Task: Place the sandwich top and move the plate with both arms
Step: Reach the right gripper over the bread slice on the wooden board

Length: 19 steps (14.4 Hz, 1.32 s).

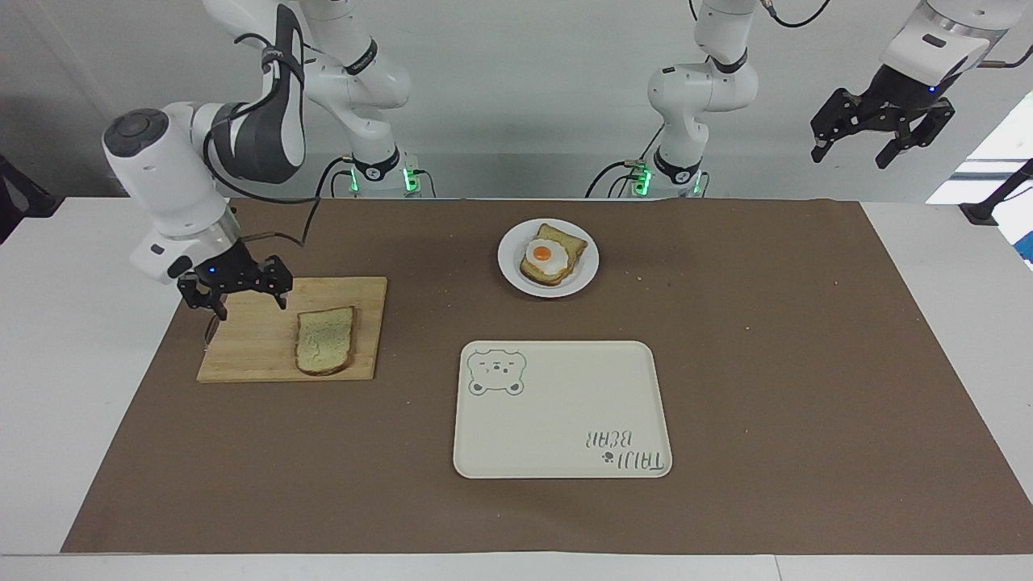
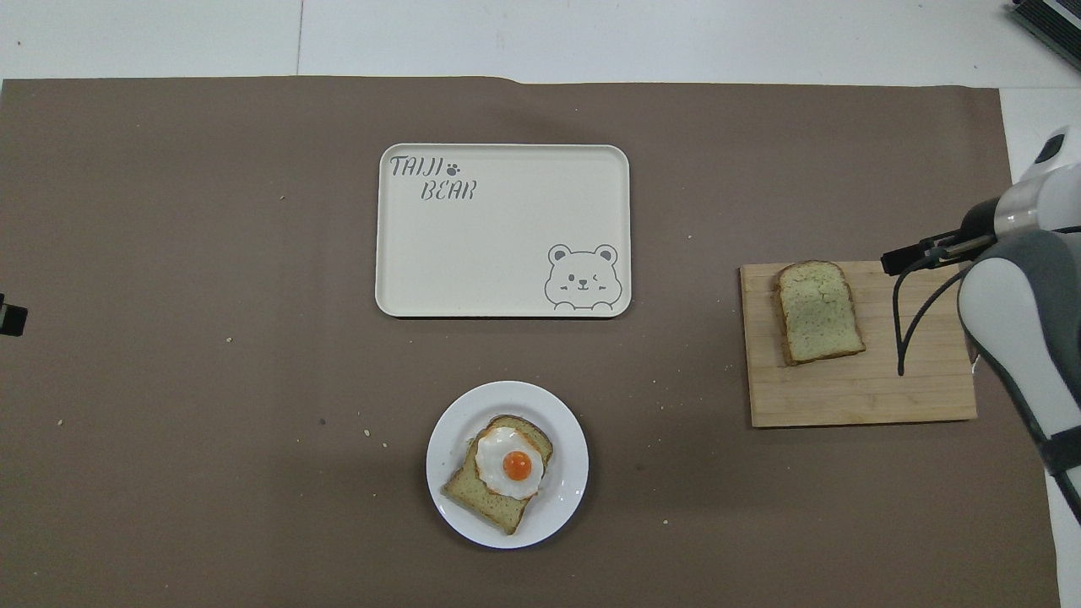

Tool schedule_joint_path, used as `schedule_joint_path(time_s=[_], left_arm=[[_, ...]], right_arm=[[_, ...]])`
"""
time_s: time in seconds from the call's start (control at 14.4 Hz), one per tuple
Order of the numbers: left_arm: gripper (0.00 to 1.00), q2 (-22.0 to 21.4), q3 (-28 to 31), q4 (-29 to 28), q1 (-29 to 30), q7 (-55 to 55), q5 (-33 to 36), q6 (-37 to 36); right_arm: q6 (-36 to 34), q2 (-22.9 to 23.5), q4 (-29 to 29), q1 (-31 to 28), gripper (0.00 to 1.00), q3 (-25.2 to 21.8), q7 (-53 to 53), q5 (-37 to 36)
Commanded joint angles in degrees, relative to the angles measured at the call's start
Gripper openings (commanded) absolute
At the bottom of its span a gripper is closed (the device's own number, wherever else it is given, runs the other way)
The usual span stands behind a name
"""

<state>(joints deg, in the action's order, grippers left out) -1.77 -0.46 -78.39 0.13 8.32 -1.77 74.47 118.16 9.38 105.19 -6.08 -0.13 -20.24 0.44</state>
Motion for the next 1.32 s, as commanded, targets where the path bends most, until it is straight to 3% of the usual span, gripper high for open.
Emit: schedule_joint_path(time_s=[0.0, 0.14, 0.49, 0.91, 1.11, 1.25], left_arm=[[1.0, -1.57, -0.15, -1.86, 0.4, -0.23, -0.16, -0.03], [1.0, -1.57, -0.15, -1.86, 0.4, -0.23, -0.16, -0.03], [1.0, -1.57, -0.15, -1.86, 0.4, -0.23, -0.16, -0.03], [1.0, -1.57, -0.15, -1.86, 0.4, -0.23, -0.16, -0.03], [1.0, -1.57, -0.15, -1.86, 0.49, -0.23, -0.16, -0.03], [1.0, -1.57, -0.15, -1.86, 0.4, -0.23, -0.16, -0.03]], right_arm=[[3.03, 1.51, 3.69, -0.34, 1.0, 0.05, -6.8, 6.82], [7.15, 3.01, 6.15, -1.12, 1.0, 0.04, -11.04, 8.87], [9.26, 7.58, 7.83, -2.62, 1.0, -0.04, -14.73, 15.19], [10.86, 7.85, 10.38, -3.32, 1.0, -0.04, -15.71, 15.47], [10.77, 7.85, 10.38, -3.24, 0.51, -0.04, -15.18, 15.47], [10.77, 7.94, 10.3, -3.24, 0.24, -0.04, -13.87, 15.47]])
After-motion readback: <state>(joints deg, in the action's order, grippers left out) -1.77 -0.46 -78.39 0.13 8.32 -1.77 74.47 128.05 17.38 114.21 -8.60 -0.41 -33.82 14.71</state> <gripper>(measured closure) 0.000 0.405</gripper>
